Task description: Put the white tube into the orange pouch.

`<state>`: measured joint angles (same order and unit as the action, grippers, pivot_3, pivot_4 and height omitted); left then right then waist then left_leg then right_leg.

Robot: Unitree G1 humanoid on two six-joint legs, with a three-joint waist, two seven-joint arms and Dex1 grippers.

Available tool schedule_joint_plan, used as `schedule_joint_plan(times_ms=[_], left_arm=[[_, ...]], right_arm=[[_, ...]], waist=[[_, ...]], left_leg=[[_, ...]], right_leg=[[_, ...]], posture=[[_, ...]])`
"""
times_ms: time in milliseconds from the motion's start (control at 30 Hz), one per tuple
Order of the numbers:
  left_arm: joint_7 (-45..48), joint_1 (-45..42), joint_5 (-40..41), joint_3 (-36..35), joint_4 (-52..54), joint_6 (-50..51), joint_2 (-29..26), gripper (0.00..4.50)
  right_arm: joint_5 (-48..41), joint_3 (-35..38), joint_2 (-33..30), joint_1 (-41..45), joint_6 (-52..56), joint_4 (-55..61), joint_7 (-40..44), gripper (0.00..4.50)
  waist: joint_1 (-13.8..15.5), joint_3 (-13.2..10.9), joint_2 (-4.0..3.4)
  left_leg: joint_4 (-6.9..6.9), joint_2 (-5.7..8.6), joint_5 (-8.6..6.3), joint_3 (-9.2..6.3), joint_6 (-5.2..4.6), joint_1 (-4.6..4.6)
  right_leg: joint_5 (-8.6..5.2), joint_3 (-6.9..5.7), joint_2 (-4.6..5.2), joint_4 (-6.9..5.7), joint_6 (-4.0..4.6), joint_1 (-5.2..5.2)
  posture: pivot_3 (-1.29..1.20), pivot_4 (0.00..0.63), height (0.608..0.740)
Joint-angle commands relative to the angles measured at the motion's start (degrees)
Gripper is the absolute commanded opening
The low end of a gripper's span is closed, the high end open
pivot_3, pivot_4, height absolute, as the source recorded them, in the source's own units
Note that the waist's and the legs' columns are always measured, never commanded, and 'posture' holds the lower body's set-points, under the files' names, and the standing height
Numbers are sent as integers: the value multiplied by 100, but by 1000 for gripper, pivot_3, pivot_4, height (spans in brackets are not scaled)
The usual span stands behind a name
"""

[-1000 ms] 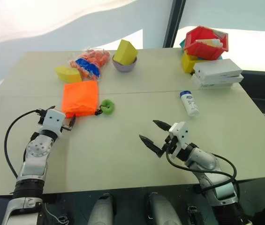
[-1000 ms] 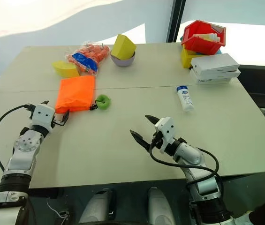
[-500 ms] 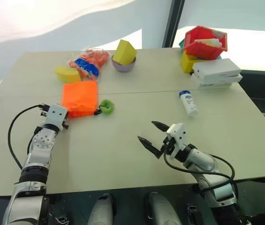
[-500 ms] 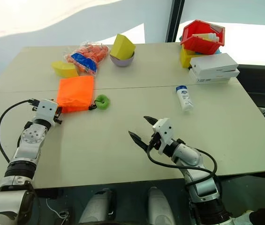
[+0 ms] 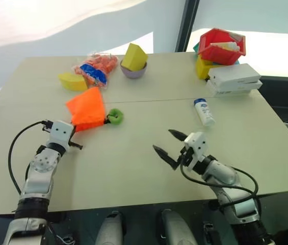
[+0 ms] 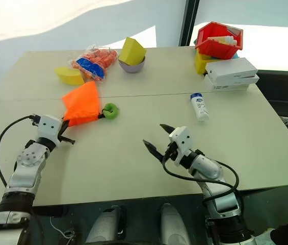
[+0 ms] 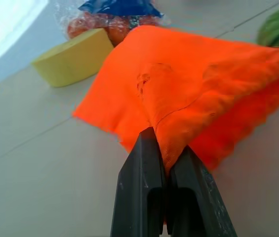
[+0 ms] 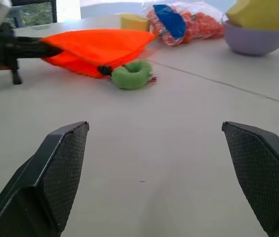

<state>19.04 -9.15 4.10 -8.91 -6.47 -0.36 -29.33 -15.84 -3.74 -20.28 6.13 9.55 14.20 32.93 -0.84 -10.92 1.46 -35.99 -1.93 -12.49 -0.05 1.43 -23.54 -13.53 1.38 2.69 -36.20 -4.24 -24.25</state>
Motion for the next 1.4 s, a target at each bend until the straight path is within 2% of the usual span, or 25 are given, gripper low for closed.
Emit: schedule_joint_plan(times_ms=[33,300,400,500,633,800,1133,1233,1367,1400], left_arm=[[184,380,453,-182,1365,688,-25,70],[538,1550,1019,255,3680,1907,120,70],[663,1951,1173,404,4089,2188,121,70],[851,2363,1490,243,4294,2316,108,70],[1293,2841,1927,-285,4260,2302,-103,70],[1303,2787,1857,-737,3708,2064,-176,70],[1206,2563,1601,-635,3217,1738,-23,70],[1145,2441,1532,-524,3129,1701,75,0],[1123,2360,1490,-458,3065,1678,179,0],[1121,2346,1477,-441,3051,1668,195,0]], right_arm=[[26,442,-72,243,-86,-223,-220,4500],[324,1159,-309,1050,-229,-1700,-836,4500],[385,1278,-346,1314,-328,-2216,-907,4500],[456,1343,-363,1549,-465,-2674,-997,4500],[490,1430,-364,1982,-505,-3488,-1154,4500],[443,1514,-263,2275,-589,-4064,-1250,4500],[361,1662,-78,2499,-781,-4659,-1438,4500],[379,1654,-50,2499,-874,-4695,-1432,3715],[378,1650,-19,2466,-910,-4650,-1444,1760],[375,1648,-12,2452,-922,-4623,-1447,1570]], waist=[[9,0,0],[4,-1,-1],[-8,-1,-2],[-37,-1,-3],[-41,-3,-5],[-22,-4,-7],[-30,-4,-8],[-29,-4,-8],[-35,-2,-9],[-35,-2,-9]], left_leg=[[-1,0,0,0,0,0],[-2,5,0,5,0,0],[-2,5,0,5,-1,1],[0,2,0,3,-2,4],[-1,1,0,2,-2,4],[-5,4,0,1,-2,2],[-4,3,0,3,-2,2],[-3,3,1,3,-2,2],[-3,3,1,4,-2,2],[-3,2,1,4,-2,3]], right_leg=[[0,0,1,0,1,1],[-1,6,4,4,2,2],[-1,7,-1,4,2,2],[-2,8,-9,3,3,1],[-3,8,-11,3,3,-1],[-3,7,-7,5,4,1],[-2,9,-8,5,5,1],[-2,9,-7,4,5,1],[-1,9,-8,3,4,1],[-1,10,-9,3,4,2]], posture=[[0,150,740],[0,150,740],[0,150,740],[0,150,740],[0,150,740],[0,150,740],[0,150,740],[0,150,740],[0,150,740],[0,150,740]])
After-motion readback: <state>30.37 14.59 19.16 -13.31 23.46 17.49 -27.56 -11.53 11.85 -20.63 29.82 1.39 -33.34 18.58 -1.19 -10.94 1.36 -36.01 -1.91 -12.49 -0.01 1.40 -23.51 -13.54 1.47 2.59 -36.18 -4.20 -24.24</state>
